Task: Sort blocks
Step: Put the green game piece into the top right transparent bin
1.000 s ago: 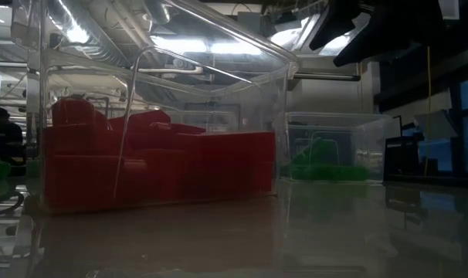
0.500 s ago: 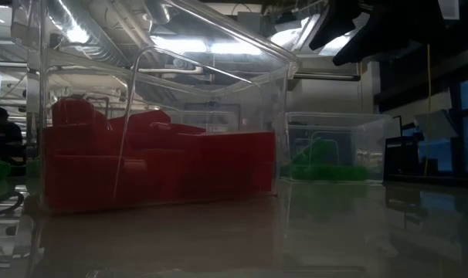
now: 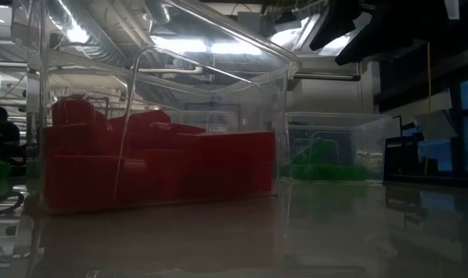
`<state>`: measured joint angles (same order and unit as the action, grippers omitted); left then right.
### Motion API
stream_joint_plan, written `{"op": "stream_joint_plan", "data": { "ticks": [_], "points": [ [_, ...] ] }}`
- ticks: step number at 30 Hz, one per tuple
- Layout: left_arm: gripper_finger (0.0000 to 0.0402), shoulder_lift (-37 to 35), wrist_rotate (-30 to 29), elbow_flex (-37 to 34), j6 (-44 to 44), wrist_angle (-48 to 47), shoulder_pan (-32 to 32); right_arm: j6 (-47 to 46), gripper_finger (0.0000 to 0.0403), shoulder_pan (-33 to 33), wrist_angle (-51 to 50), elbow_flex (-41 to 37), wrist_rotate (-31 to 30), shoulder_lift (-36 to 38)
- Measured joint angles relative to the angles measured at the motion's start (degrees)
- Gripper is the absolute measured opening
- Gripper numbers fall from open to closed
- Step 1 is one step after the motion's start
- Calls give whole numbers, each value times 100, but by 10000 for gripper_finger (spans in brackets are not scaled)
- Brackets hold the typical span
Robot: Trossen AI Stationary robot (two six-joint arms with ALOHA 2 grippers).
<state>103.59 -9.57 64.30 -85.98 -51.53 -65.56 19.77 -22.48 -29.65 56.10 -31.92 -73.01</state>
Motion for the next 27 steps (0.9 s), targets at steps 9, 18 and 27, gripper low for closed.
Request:
{"op": "stream_joint_plan", "data": {
  "ticks": [9, 18, 27],
  "points": [
    [153, -358, -1082, 649, -338, -634, 0, 244, 353, 0, 235, 0, 30, 0],
    [153, -796, -3522, 1317, 125, -1254, 216, 923, 353, 0, 1370, 0, 664, 2],
    [162, -837, -4127, 1430, 2015, -614, 1101, 1377, 353, 5, 2636, 4, 1489, -119]
  ]
}}
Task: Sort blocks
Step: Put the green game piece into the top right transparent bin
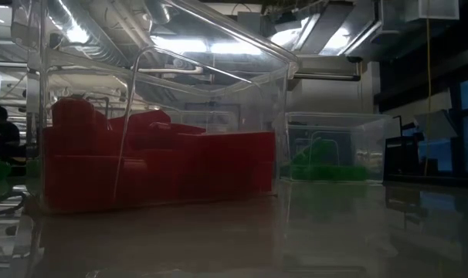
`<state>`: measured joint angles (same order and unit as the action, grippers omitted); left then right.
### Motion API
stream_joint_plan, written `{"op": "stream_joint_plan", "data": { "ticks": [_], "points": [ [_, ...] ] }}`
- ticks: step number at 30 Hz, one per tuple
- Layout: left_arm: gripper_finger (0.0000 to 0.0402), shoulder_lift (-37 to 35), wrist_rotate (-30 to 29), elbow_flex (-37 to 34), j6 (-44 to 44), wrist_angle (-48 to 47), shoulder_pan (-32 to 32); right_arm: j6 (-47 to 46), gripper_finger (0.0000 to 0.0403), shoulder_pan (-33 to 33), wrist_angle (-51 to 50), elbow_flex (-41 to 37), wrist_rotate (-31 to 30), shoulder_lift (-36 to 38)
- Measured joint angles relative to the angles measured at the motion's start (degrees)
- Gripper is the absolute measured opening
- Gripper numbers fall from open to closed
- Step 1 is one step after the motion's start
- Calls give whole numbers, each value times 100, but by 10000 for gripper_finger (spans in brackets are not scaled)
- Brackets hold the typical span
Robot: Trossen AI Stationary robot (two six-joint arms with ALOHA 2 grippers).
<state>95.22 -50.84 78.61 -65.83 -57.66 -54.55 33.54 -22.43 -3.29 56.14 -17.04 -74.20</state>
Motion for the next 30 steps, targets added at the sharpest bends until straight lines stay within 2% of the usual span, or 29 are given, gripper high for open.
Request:
{"op": "stream_joint_plan", "data": {
  "ticks": [3, 8, 16, 19, 24, 30],
  "points": [
    [163, 0, 4, -2, 808, 478, 268, 41, 353, 102, 149, 0, 313, -99],
    [165, 0, 27, -1, 1939, 1002, 687, -211, 353, 454, 605, 0, 1195, -394],
    [166, 1, 216, -42, 3441, 1571, 1359, -1285, 353, 993, 1072, 0, 2635, -928],
    [162, 29, 483, -48, 3875, 1751, 1570, -1519, 353, 1066, 1192, 0, 2875, -1093],
    [157, 37, 541, -50, 4471, 1969, 1801, -1824, 353, 1136, 1452, 0, 3248, -1375],
    [161, 37, 903, -50, 4978, 2235, 2018, -2045, 353, 1173, 2068, 0, 3473, -1646]
  ]
}}
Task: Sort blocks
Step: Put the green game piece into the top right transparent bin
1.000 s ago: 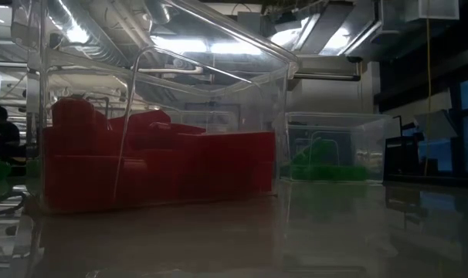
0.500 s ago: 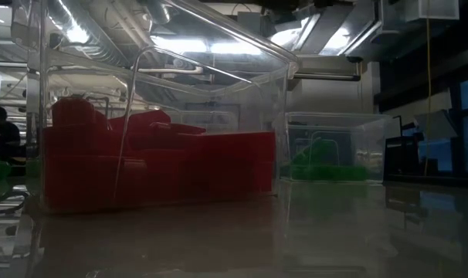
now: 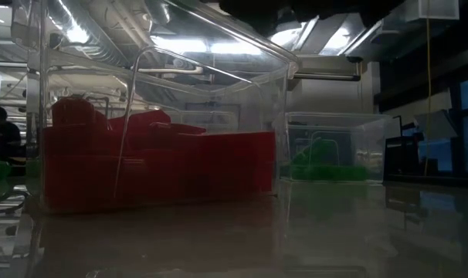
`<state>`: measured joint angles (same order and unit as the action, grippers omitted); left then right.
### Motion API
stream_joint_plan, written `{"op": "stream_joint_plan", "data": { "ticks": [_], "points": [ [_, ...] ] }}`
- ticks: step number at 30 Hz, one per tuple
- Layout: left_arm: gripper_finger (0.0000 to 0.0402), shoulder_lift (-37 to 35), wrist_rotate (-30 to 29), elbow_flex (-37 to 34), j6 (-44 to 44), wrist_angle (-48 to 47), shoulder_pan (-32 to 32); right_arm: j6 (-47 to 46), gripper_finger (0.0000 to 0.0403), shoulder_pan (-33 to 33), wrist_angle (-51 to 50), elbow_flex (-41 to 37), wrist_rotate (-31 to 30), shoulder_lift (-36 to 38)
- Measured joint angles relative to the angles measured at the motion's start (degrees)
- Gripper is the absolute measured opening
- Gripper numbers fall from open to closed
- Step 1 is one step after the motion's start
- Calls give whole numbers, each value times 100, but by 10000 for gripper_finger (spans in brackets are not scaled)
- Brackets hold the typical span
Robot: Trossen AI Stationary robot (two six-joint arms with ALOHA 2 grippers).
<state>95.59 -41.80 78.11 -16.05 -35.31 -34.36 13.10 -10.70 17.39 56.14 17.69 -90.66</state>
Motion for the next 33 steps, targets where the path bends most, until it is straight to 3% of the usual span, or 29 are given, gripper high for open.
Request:
{"op": "stream_joint_plan", "data": {
  "ticks": [18, 22, 33],
  "points": [
    [156, 0, 725, 0, 1169, 494, 619, -177, 342, -2, 343, 0, 878, -131],
    [156, 0, 906, 0, 1308, 494, 740, -173, 301, 2, 328, 0, 921, -131],
    [157, 2, 990, 0, 1495, 641, 777, 119, 133, 2, 361, 0, 673, -126]
  ]
}}
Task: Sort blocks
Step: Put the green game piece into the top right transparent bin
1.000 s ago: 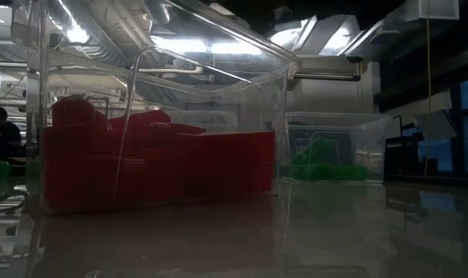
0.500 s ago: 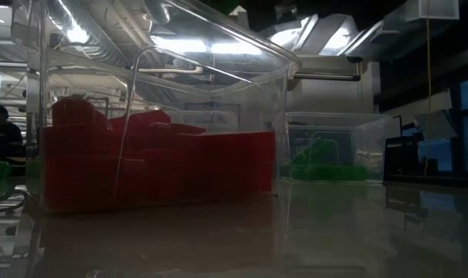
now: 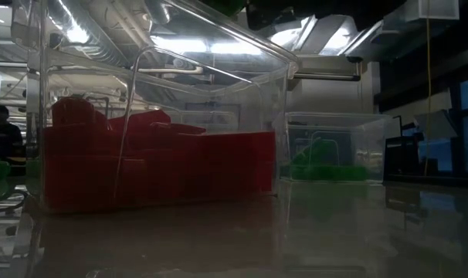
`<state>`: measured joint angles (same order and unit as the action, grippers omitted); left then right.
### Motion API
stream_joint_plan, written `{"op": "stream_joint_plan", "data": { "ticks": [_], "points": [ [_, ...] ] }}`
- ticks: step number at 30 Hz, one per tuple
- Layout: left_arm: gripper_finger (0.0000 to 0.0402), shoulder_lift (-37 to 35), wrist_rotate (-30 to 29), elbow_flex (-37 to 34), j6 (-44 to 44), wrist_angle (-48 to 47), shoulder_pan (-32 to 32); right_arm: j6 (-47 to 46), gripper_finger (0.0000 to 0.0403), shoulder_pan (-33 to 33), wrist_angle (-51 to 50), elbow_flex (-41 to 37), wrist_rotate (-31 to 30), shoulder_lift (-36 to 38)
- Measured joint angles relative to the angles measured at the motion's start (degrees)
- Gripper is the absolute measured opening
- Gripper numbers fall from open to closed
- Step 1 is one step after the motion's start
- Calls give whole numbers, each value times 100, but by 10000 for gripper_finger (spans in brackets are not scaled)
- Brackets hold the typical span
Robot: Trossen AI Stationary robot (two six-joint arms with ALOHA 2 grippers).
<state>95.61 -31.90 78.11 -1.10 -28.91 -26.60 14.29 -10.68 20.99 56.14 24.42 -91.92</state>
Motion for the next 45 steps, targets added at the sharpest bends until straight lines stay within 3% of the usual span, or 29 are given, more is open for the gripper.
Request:
{"op": "stream_joint_plan", "data": {
  "ticks": [10, 23, 30, 40, 45],
  "points": [
    [209, 2, -22, 0, 326, -60, -1, 70, 21, -15, -68, 2, -178, 2],
    [250, -356, -164, 56, 113, -220, -246, 137, 13, 112, -49, 22, -146, 152],
    [251, -860, -441, 89, -703, -1003, -544, 381, 9, 357, -472, -1, -536, 586],
    [251, -1257, -725, 74, -2238, -2456, -864, 1059, 9, 1256, -2136, 6, -1153, 1742],
    [251, -1266, -846, -3, -3047, -3167, -943, 1483, 9, 1972, -3271, 4, -1767, 2409]
  ]
}}
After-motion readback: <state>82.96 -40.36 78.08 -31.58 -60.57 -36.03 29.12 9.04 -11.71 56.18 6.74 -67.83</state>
